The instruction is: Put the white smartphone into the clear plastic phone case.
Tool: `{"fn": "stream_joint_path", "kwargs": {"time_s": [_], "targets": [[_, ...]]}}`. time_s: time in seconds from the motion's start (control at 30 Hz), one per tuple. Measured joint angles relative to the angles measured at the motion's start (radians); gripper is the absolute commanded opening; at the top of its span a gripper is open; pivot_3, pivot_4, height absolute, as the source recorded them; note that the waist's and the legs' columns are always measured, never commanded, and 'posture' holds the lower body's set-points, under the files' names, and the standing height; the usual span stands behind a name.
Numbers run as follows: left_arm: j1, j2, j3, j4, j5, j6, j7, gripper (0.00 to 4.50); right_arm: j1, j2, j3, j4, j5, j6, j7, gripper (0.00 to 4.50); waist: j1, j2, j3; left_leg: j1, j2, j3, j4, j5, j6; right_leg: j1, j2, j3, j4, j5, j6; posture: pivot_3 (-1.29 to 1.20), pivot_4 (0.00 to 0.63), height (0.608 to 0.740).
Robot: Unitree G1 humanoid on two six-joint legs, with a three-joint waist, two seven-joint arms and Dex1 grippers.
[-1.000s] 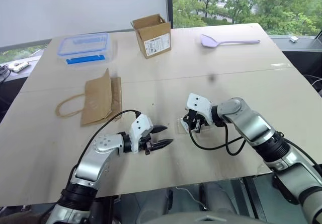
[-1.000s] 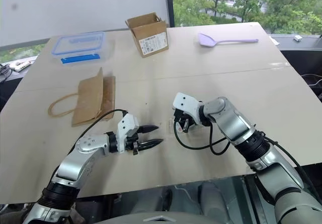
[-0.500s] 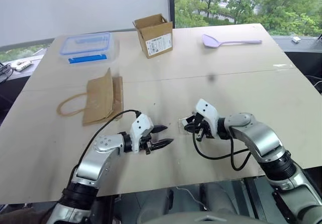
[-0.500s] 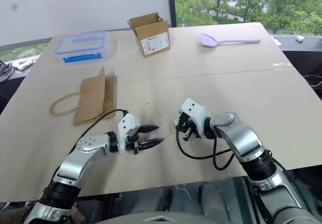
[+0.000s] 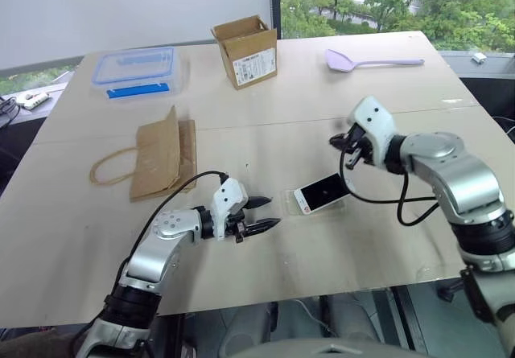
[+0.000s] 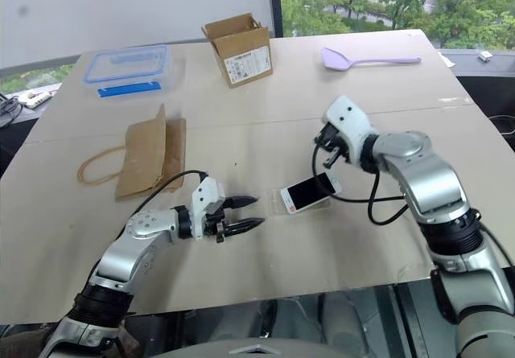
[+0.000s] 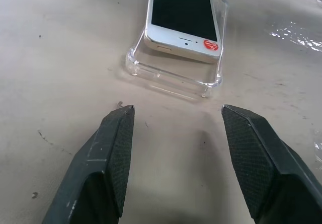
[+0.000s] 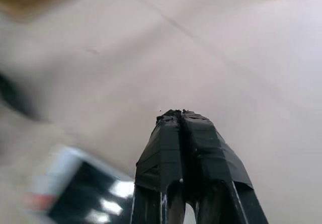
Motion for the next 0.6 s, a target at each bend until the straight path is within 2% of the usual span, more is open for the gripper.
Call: {"fn": "stream_joint_path", "kwargs": {"time_s": [0.1, 0.17, 0.23, 0.43, 0.6], "targets": [[-0.005, -0.004, -0.003, 0.0, 0.0, -0.002, 0.001, 2.78, -0.032, -0.025, 0.09, 0.24, -0.074, -0.199, 0.072, 0.0, -0.003, 0.0, 0.0, 0.0, 0.0, 0.001, -0.003, 0.0, 0.0, 0.0, 0.0, 0.001, -0.003, 0.0, 0.0, 0.0, 0.15, 0.74], [-0.006, -0.004, -0.003, 0.0, 0.0, -0.003, 0.001, 2.78, -0.038, -0.027, 0.119, 0.31, -0.093, -0.264, 0.111, 0.0, -0.005, 0.0, 0.001, 0.0, 0.001, 0.002, -0.005, 0.0, 0.0, -0.001, 0.0, 0.002, -0.004, 0.0, 0.0, 0.0, 0.15, 0.74], [-0.003, -0.004, -0.003, -0.007, -0.001, -0.003, 0.005, 2.78, -0.054, -0.032, 0.162, 0.438, -0.117, -0.393, 0.216, 0.0, -0.005, 0.0, 0.001, -0.001, 0.001, 0.002, -0.006, 0.0, 0.0, -0.002, 0.0, 0.002, -0.006, 0.0, 0.0, 0.0, 0.15, 0.74], [0.027, 0.0, 0.009, -0.049, -0.003, 0.003, 0.025, 2.78, -0.05, -0.079, 0.163, 0.445, -0.095, -0.484, 0.411, 0.0, -0.003, 0.0, 0.001, -0.012, 0.001, 0.002, -0.005, 0.0, 0.0, -0.013, -0.002, 0.003, -0.006, 0.0, 0.0, 0.0, 0.15, 0.74], [0.035, 0.001, 0.009, -0.062, -0.002, 0.012, 0.038, 2.78, 0.018, -0.129, 0.155, 0.338, -0.079, -0.475, 0.479, 0.0, -0.001, 0.0, 0.001, -0.012, 0.001, 0.002, -0.005, 0.0, 0.0, -0.014, -0.003, 0.003, -0.005, 0.0, 0.0, 0.0, 0.15, 0.74]]}}
